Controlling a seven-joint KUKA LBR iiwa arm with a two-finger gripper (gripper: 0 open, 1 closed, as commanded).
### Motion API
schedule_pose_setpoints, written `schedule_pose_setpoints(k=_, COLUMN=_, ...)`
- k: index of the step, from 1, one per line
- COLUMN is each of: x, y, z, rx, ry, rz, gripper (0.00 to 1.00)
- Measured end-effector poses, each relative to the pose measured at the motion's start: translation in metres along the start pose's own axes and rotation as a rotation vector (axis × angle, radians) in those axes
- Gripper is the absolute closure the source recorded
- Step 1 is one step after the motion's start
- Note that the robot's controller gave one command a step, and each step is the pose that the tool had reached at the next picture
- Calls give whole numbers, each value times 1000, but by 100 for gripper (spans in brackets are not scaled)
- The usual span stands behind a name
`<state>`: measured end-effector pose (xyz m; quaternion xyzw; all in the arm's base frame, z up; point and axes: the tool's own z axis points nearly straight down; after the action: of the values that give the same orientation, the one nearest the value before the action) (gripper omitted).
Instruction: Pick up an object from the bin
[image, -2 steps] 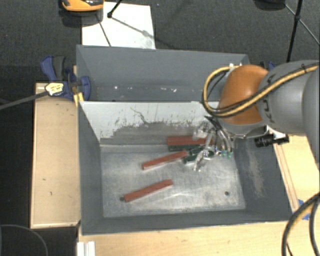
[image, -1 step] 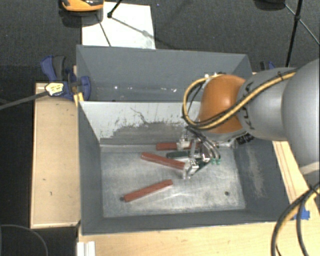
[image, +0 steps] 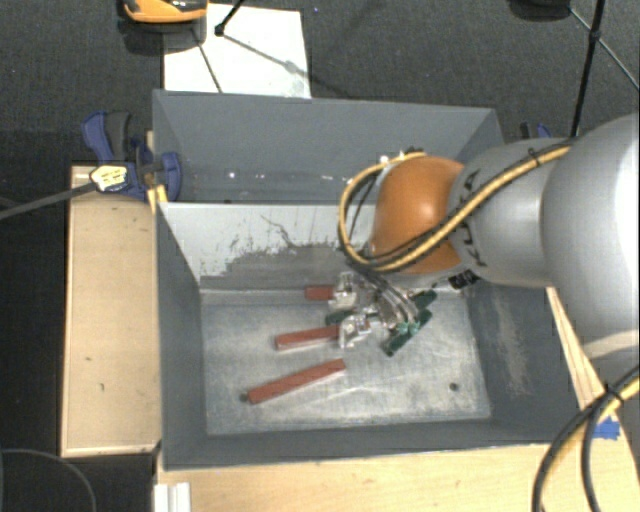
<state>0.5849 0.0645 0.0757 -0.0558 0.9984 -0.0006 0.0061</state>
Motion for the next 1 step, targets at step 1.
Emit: schedule_pose_setpoints(k=1, x=0, y=0, z=0, rx=0, ry=0, rz=-1, gripper=100)
